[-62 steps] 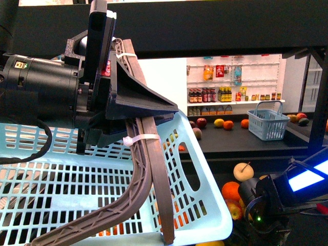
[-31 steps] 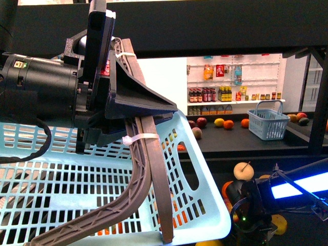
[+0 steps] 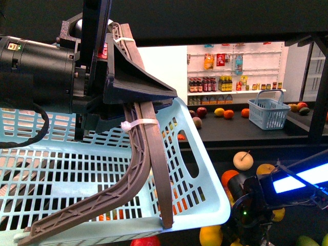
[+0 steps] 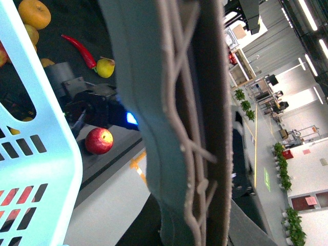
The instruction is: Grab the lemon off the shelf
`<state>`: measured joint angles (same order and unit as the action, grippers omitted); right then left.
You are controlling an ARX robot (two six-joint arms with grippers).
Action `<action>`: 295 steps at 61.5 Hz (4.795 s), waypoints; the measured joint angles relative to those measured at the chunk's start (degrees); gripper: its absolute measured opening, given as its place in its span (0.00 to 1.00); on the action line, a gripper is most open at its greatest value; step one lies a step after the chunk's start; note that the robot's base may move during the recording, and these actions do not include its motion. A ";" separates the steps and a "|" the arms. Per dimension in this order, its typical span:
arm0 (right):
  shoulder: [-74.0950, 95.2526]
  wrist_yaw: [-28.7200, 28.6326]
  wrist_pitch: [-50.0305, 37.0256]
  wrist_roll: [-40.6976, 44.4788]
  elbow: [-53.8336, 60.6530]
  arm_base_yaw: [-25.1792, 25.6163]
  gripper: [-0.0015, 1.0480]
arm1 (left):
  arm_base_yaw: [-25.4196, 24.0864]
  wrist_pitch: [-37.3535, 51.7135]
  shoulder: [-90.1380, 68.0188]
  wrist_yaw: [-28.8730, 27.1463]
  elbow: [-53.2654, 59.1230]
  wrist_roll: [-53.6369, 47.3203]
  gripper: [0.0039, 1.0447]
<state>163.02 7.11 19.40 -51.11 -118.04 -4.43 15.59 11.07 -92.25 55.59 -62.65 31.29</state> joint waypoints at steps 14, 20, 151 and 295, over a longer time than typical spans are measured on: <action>-20.79 -3.19 -17.16 11.82 23.41 4.61 0.47 | 0.00 0.00 0.00 0.00 0.02 0.00 0.09; -32.70 -7.39 -22.03 16.04 33.83 6.80 0.47 | 0.00 0.00 0.00 -0.02 0.02 0.00 0.09; -59.30 -28.52 -34.32 28.46 50.84 9.99 0.98 | 0.11 0.07 0.22 0.11 -0.70 0.68 0.09; -3.67 -6.34 -31.74 40.39 15.37 -4.61 0.62 | 0.02 0.07 0.22 0.09 -0.70 0.63 0.09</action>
<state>159.35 0.78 -12.34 -10.72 -102.67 -9.04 15.62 11.14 -92.03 55.68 -63.35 31.92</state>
